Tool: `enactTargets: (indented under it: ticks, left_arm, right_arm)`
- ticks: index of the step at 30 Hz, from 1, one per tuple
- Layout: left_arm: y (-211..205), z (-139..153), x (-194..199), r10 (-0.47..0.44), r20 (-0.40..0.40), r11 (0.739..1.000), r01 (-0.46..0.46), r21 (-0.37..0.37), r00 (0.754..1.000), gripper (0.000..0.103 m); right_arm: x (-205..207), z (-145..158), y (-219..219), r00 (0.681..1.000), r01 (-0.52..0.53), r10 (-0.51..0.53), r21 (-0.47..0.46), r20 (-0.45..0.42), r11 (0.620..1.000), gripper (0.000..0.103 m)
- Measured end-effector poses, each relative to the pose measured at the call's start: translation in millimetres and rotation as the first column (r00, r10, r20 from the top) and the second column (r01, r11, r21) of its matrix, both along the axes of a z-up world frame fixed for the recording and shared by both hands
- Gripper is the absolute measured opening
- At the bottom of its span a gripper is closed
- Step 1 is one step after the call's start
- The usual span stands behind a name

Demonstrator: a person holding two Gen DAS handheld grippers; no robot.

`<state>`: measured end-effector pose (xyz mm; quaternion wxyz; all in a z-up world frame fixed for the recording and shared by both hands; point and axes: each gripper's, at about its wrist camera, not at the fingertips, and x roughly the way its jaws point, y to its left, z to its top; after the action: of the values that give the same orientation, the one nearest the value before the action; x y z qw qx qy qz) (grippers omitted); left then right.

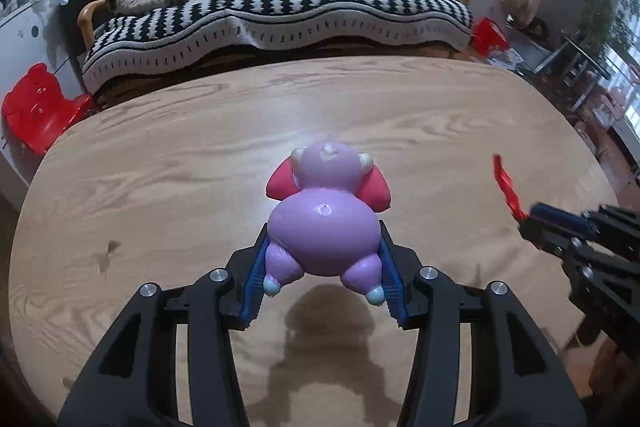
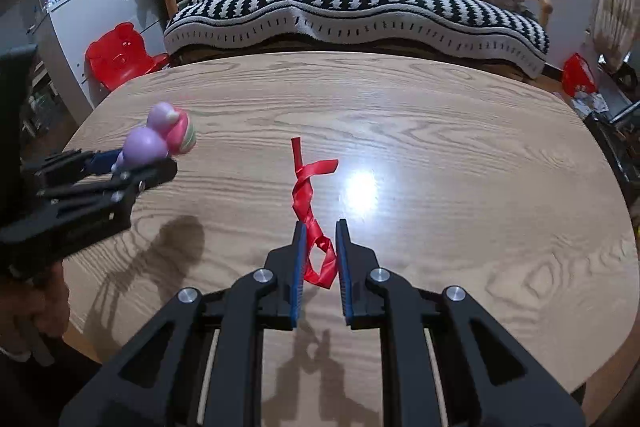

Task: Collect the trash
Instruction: 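Carry the toy and red ribbon over the black bin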

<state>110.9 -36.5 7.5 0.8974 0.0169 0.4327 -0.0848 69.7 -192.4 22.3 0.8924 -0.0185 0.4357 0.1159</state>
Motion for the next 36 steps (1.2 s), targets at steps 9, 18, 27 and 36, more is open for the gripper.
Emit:
enactTargets:
  ticks: [9,18,27,36]
  left_arm:
    - [-28,8,-26,-0.071,0.028,0.997,0.07,0.021,0.997,0.048]
    - [-61,7,-26,-0.116,0.022,0.993,0.116,0.028,0.993,0.048]
    - [-124,4,-36,-0.236,0.016,0.972,0.236,0.004,0.972,0.048]
    - [-224,0,-62,-0.402,0.014,0.914,0.402,-0.05,0.916,0.048]
  right_arm:
    - [-38,3,-13,1.0,0.023,-0.023,0.003,0.019,1.0,0.015]
    - [-42,7,-40,0.997,0.076,-0.076,0.012,0.028,0.997,0.015]
    - [-65,12,-110,0.977,0.209,-0.209,0.013,0.042,0.978,0.015]
    - [-114,13,-211,0.916,0.395,-0.397,0.049,0.047,0.917,0.015]
